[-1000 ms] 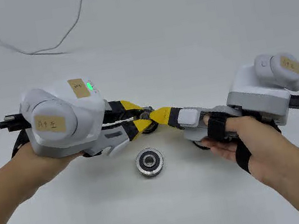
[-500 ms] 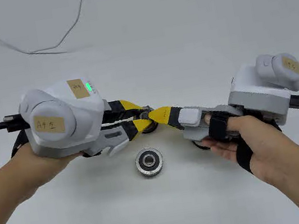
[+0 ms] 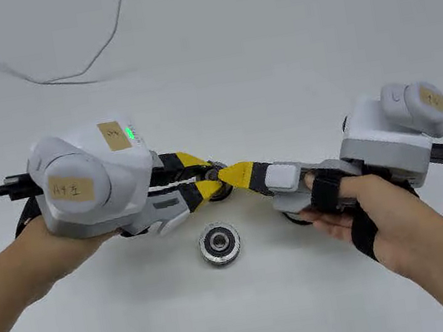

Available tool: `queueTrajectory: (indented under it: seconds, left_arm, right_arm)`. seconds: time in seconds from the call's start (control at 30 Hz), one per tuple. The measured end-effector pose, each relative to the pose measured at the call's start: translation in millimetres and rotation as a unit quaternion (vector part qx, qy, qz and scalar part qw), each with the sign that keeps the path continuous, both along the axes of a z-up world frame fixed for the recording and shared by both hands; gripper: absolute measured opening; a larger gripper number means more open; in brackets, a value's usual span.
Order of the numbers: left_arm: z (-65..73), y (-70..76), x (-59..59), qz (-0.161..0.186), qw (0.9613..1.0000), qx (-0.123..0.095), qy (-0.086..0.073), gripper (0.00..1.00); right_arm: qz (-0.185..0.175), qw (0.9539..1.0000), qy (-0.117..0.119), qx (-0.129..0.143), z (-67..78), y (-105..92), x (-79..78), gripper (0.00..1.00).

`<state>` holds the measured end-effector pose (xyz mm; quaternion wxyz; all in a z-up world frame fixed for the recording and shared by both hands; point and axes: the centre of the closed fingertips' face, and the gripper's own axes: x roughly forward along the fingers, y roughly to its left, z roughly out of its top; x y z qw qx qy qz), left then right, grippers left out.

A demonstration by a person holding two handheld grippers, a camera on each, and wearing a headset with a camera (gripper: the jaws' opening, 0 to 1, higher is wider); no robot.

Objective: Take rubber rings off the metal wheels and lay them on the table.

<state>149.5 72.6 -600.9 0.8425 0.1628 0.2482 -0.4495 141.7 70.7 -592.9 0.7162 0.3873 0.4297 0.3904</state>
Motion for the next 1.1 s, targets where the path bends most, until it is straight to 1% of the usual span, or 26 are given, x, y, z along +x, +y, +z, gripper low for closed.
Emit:
queueTrajectory:
  seconds: [0.2,0.3,0.33,0.4,0.47,0.57,0.67,0.77,0.83,0.9,1.0,1.07,1.1]
  left_arm:
    - [-0.3,0.2,0.5,-0.001,1.0000,0.003,-0.002,0.12]
    - [-0.5,0.3,0.5,-0.002,1.0000,0.007,-0.006,0.13]
    - [-0.6,0.3,0.6,-0.003,0.9999,0.010,-0.009,0.13]
    - [-0.3,0.5,0.9,0.000,0.9999,0.011,-0.009,0.13]
    - [0.3,0.3,0.5,0.003,0.9999,0.011,-0.005,0.13]
    - [1.3,0.1,-0.1,0.008,0.9999,0.008,0.005,0.13]
    - [0.8,1.2,-0.4,0.006,0.9999,0.012,0.006,0.13]
    - [1.8,3.8,-1.4,0.004,0.9998,0.016,0.006,0.14]
    - [3.9,6.8,-2.4,0.004,0.9998,0.018,0.002,0.15]
    - [7.6,9.1,-1.5,0.010,0.9999,0.013,-0.001,0.15]
    - [15.1,12.4,0.3,0.019,0.9998,0.003,-0.007,0.16]
    - [17.8,16.0,2.0,0.026,0.9996,0.005,-0.010,0.16]
    - [18.5,18.5,3.0,0.030,0.9995,0.005,-0.011,0.16]
  right_arm:
    - [-0.005,1.0000,0.003,0.004,1.1,-1.7,-0.5,0.00]
    - [-0.019,0.9998,0.010,0.004,-0.5,-4.6,1.2,0.00]
    - [-0.028,0.9995,0.016,0.003,-1.8,-5.7,2.8,0.00]
    - [-0.032,0.9993,0.017,0.002,-2.6,-5.7,3.6,0.00]
    - [-0.033,0.9993,0.019,0.001,-3.0,-4.4,3.4,0.00]
    - [-0.039,0.9988,0.028,-0.006,-5.7,-5.0,3.8,0.01]
    - [-0.044,0.9986,0.028,-0.010,-7.2,-5.9,4.8,0.01]
    - [-0.046,0.9985,0.027,-0.015,-7.8,-6.3,5.4,0.01]
    - [-0.046,0.9984,0.023,-0.021,-8.5,-6.3,5.7,0.01]
    - [-0.045,0.9985,0.017,-0.027,-8.6,-6.2,5.8,0.01]
    - [-0.042,0.9986,0.012,-0.029,-7.3,-4.9,5.3,0.01]
    - [-0.040,0.9986,0.006,-0.034,-7.2,-4.5,5.3,0.01]
    - [-0.037,0.9984,-0.005,-0.042,-7.3,-4.6,5.5,0.01]
